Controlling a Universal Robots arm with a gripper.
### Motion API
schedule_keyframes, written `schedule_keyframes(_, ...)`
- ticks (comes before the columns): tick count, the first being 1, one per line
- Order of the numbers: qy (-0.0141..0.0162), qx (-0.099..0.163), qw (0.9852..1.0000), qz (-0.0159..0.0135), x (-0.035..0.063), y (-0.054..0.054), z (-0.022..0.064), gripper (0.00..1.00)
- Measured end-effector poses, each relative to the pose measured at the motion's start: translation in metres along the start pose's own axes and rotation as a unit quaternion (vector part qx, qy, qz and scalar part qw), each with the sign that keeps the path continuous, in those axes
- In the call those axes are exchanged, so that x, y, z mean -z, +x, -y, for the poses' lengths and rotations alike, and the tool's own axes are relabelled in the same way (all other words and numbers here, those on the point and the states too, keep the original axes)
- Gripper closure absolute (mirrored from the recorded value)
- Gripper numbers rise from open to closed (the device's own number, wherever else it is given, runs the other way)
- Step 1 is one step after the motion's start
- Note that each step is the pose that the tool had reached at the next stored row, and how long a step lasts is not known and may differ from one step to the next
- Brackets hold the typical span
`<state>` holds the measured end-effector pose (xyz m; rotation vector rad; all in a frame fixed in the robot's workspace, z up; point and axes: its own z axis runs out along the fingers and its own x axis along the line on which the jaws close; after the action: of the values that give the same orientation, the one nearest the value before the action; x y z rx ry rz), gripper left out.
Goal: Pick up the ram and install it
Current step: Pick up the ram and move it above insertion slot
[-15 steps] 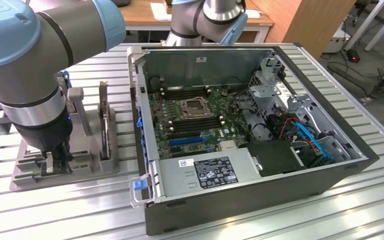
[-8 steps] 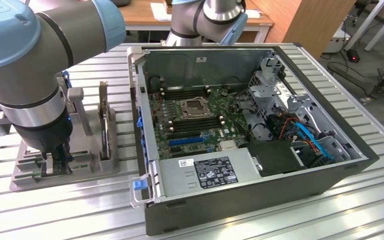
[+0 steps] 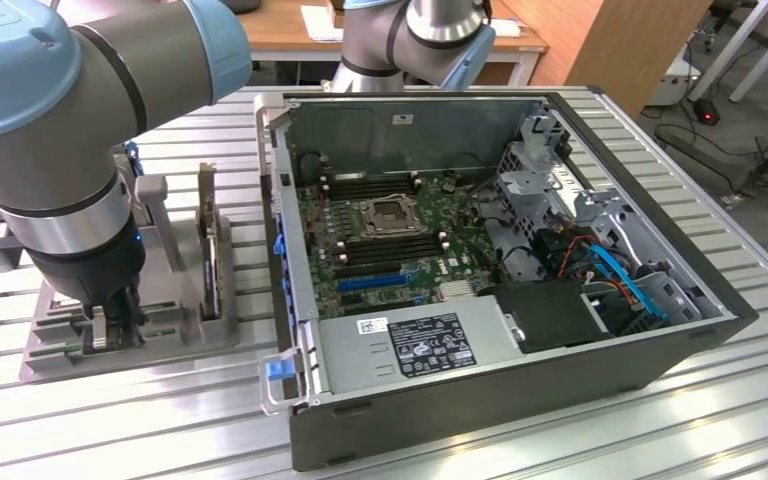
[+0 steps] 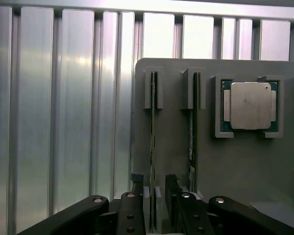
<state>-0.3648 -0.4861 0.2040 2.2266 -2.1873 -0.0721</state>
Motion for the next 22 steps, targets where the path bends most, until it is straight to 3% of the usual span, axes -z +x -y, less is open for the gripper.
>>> schedule_keyframes(1, 0.0000, 0.000, 1.0000, 0.0000, 0.0000, 0.0000, 0.0000, 0.72)
schedule_keyframes(22, 0.0001, 0.000, 1.0000, 0.0000, -0.0018, 0.0000, -0.0018, 0.72)
